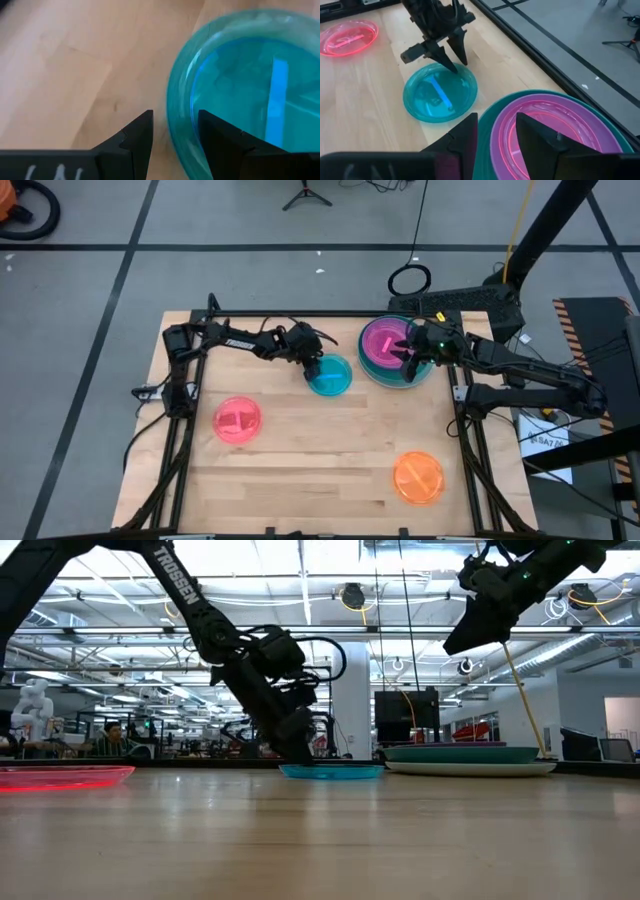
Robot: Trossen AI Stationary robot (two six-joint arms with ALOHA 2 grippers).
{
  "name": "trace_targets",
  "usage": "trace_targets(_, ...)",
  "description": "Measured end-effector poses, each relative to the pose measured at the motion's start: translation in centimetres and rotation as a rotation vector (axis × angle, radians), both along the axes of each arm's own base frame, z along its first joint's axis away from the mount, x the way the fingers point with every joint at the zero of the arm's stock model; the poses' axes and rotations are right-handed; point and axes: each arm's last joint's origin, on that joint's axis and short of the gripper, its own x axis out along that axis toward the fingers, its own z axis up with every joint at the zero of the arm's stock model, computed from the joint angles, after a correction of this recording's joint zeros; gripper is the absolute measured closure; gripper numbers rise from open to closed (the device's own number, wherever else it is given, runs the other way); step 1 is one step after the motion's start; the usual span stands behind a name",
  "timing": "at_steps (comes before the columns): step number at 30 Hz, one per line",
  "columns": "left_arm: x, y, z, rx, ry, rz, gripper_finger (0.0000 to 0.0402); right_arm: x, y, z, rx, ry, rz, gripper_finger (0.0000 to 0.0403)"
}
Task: Stack plastic plates
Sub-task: Stack the blue plate on top of the pink plate
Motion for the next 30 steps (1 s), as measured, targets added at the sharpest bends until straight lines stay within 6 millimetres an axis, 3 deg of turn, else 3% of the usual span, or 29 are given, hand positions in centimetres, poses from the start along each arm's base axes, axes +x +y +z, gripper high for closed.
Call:
trace_targets(10, -0.04, -0.19, -0.31, -0.021, 0.018, 0.009, 0.0243, 0.01, 0.00, -0.01, -0.010, 0.006, 0.008, 0.0273)
trace_targets(19, 0.11, -0.82, -0.38, -0.038, 0.032, 0.008, 0.0303, 0.01, 0.00, -0.01, -0.010, 0.006, 0.008, 0.0273)
trace_targets(30, 0.07, -0.80, -0.39, -0.076, 0.025, 0.067, 0.0339, 0.01, 0.00, -0.01, -0.010, 0.006, 0.008, 0.0273)
